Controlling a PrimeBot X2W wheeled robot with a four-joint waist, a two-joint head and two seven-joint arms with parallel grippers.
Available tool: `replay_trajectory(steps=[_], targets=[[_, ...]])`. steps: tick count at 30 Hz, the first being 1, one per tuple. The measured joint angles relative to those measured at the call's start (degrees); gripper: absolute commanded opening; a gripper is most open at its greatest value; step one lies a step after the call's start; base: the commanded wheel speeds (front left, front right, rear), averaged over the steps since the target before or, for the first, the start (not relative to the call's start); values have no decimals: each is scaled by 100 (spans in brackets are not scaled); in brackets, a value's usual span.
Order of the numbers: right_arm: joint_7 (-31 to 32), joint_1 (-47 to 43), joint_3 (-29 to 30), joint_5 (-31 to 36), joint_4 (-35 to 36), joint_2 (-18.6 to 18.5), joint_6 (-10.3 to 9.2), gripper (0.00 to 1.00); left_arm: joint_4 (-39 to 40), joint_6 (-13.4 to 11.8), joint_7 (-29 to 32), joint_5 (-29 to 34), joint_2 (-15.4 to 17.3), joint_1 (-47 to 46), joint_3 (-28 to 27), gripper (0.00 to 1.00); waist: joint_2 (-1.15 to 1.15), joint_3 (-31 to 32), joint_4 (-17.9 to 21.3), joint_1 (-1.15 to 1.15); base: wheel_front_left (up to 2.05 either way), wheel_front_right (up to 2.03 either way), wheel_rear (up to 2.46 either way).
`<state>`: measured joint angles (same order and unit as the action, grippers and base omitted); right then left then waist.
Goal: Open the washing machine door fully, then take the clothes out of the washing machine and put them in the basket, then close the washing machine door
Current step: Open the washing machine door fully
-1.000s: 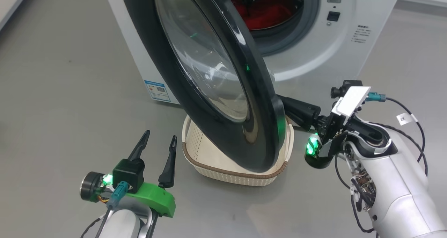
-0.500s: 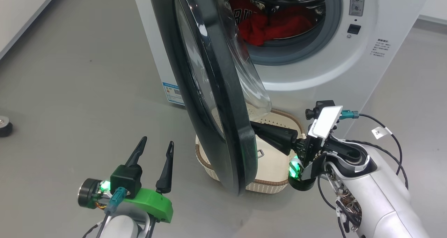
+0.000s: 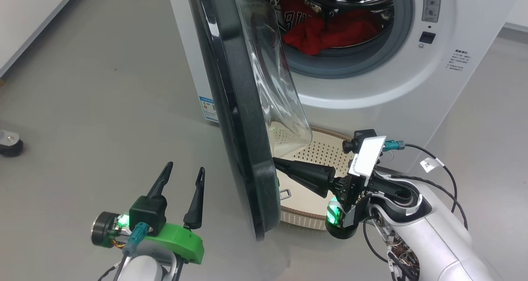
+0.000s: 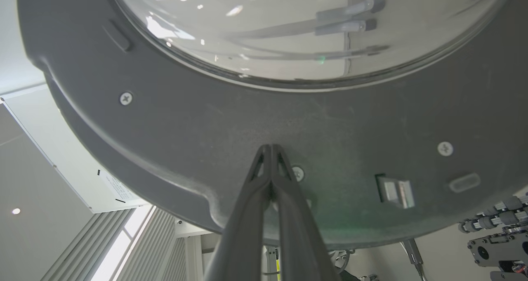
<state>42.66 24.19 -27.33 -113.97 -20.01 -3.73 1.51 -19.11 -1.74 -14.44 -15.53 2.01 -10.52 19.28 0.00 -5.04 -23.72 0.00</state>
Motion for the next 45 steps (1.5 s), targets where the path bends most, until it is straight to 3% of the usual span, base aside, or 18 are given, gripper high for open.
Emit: replay_trajectory(steps=[14, 31, 33, 34, 36, 37, 38, 45], targets=[[-396, -179, -8, -58, 120, 16, -3, 0, 45, 0, 0, -1, 0, 30, -36, 100, 0, -4, 21, 0, 0, 0, 0], [-1243, -853, 812, -154, 399, -85, 349, 1, 58, -9, 0, 58, 8, 143, -198, 100, 0, 82, 296, 0, 0, 0, 0], [-1354, -973, 856, -64, 403, -153, 377, 11, 52, -22, 0, 70, 8, 151, -214, 100, 0, 109, 330, 0, 0, 0, 0], [-1424, -1034, 884, 1, 408, -197, 397, 22, 48, -23, 0, 70, 9, 156, -218, 100, 0, 126, 346, 0, 0, 0, 0], [-1484, -1093, 905, 64, 411, -238, 398, 54, 47, -22, 0, 70, 9, 166, -224, 100, 0, 141, 362, 0, 0, 0, 0], [-1524, -1152, 909, 124, 416, -279, 399, 89, 47, -23, 0, 70, 9, 182, -232, 100, 0, 154, 379, 0, 0, 0, 0], [-1579, -1210, 907, 193, 419, -309, 399, 100, 47, -23, 0, 70, 13, 205, -245, 100, 0, 166, 397, 0, 0, 0, 0], [-2245, -1511, 944, 1032, 385, -610, 449, 100, 40, -23, 0, 101, 42, 267, -264, 100, 0, 220, 510, 0, 0, 0, 0]])
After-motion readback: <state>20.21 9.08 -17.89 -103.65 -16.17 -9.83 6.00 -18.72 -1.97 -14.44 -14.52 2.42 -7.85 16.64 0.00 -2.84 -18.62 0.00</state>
